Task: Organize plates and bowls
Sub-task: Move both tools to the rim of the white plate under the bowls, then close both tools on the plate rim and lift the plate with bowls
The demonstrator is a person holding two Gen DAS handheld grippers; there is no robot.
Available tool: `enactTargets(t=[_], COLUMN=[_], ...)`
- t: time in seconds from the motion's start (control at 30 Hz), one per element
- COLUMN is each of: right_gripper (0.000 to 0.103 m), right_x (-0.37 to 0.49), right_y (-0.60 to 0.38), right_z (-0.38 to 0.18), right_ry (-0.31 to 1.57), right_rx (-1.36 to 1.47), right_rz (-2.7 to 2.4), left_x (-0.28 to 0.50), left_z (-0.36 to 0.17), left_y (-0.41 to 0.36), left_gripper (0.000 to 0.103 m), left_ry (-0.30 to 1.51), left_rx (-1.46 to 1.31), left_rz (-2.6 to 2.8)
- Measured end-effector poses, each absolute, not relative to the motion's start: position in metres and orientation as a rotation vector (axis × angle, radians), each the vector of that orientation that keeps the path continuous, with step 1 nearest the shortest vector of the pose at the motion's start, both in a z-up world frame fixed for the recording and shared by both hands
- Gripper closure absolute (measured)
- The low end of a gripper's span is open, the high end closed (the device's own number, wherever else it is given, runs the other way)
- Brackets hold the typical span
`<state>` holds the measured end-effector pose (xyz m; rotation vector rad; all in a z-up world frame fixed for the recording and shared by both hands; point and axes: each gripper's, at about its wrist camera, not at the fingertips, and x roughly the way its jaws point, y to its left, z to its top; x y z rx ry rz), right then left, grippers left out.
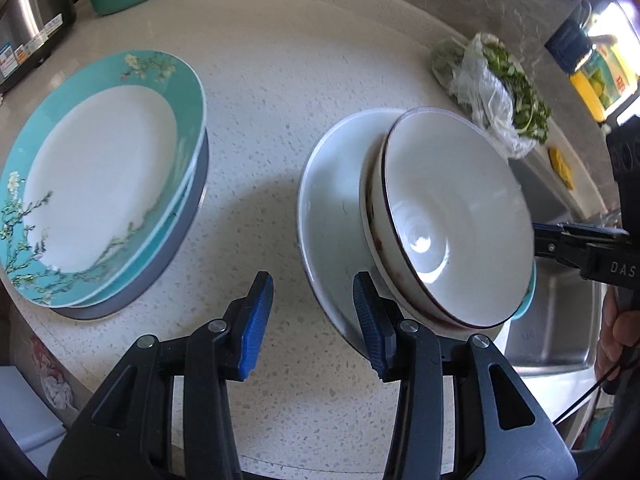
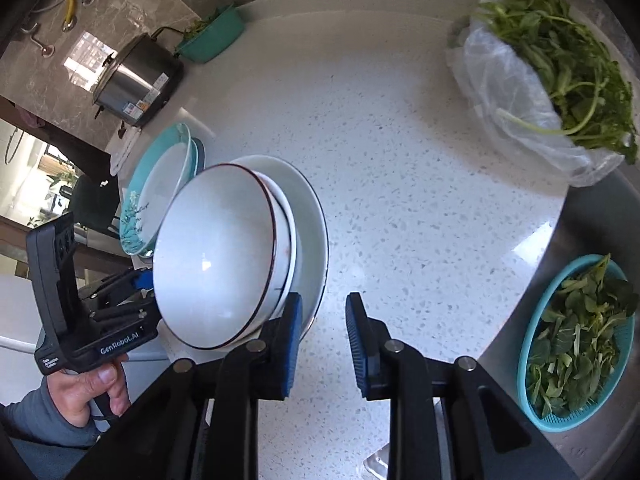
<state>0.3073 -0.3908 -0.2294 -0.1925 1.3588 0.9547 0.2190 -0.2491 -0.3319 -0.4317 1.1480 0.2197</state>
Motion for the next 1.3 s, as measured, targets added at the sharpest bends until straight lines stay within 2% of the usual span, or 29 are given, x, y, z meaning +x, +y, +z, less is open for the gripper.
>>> enactTargets(t=[0.63, 0.7, 0.8, 1.3], right_gripper=[0.078, 0.083, 0.083, 0.084], right_x=[0.313, 0.312, 0.310, 0.301], right_y=[-0.371, -0.370, -0.368, -0.368], right_z=[-0.261, -0.263, -0.262, -0.260], right_ry=[1.329, 1.335, 1.321, 1.291], right_rx=[-0.165, -0.155, -0.169, -0.174], right_rz=[1.024, 1.034, 1.033, 1.000], left_x=[0.232, 0.232, 0.234, 0.243], left_z=[-0.346, -0.347, -0.346, -0.345], left_y=[-0.241, -0.241, -0.246, -0.254], left_gripper=[0.066, 0.073, 0.084, 0.088], left_ry=[1.102, 1.095, 1.095, 1.095], left_rx=[-0.435, -0.436, -0.417, -0.382], left_rz=[0.237, 0.220, 0.191, 0.192])
